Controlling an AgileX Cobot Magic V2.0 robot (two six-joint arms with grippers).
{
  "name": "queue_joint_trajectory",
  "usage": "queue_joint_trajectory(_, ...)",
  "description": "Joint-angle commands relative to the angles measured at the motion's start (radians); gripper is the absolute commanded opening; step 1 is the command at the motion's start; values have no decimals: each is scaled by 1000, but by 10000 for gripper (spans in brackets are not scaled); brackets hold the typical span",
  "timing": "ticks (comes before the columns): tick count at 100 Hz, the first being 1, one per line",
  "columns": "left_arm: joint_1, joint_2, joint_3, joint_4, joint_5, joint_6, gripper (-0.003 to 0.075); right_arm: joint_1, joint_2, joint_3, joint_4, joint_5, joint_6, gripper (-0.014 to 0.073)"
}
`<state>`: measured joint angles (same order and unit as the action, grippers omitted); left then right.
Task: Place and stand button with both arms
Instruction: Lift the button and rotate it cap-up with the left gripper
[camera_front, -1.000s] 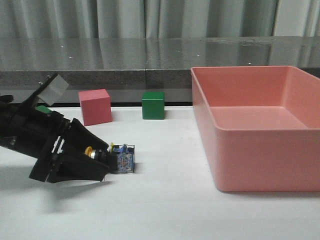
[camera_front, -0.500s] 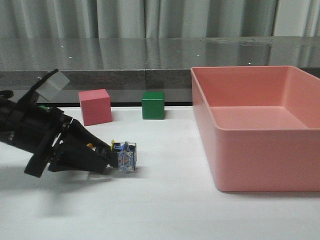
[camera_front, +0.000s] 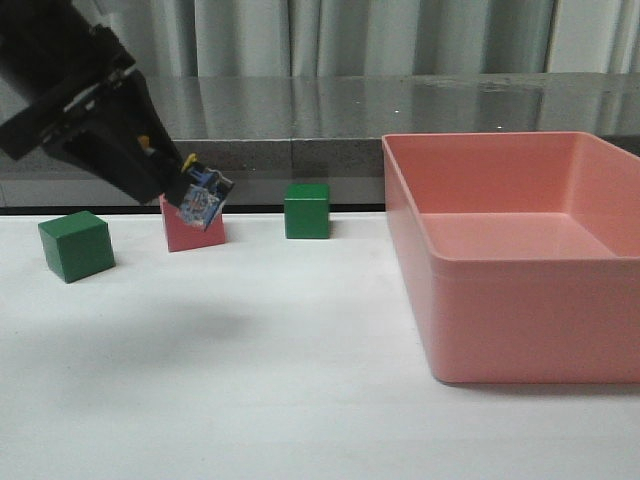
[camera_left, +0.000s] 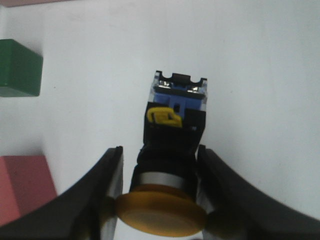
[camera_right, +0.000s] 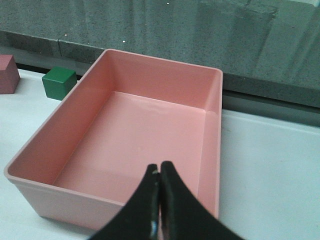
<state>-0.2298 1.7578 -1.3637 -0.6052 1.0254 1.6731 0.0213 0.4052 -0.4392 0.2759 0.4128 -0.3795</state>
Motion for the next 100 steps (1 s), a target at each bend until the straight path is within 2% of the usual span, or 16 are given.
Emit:
queue_joint_trajectory(1, -57, -52, -91, 150, 23, -168, -19, -6, 6, -24, 12, -72, -3, -60)
queue_joint_trajectory(15, -174, -46, -133, 480, 0, -347, -19, -6, 6, -24, 12, -72, -3, -60)
queue_joint_trajectory(24, -236, -42, -133, 627, -5, -432, -19, -6, 6, -24, 12, -72, -3, -60)
queue_joint_trajectory(39, -324, -26, -133, 797, 2, -521, -19, -6, 6, -24, 12, -72, -3, -60)
queue_joint_trajectory(55, -393, 36, -133, 943, 63, -537, -19, -6, 6, -24, 12, -72, -3, -60)
queue_joint_trajectory(64, -409, 73, -133, 996, 77, -552, -19, -6, 6, -24, 12, -72, -3, -60)
queue_joint_trajectory(88, -414, 131, -133, 1001, 68, -677, -19, -6, 6, -24, 12, -72, -3, -60)
queue_joint_trajectory(100, -414, 145, -133, 1001, 70, -677, -19, -6, 6, -24, 12, -72, -3, -60)
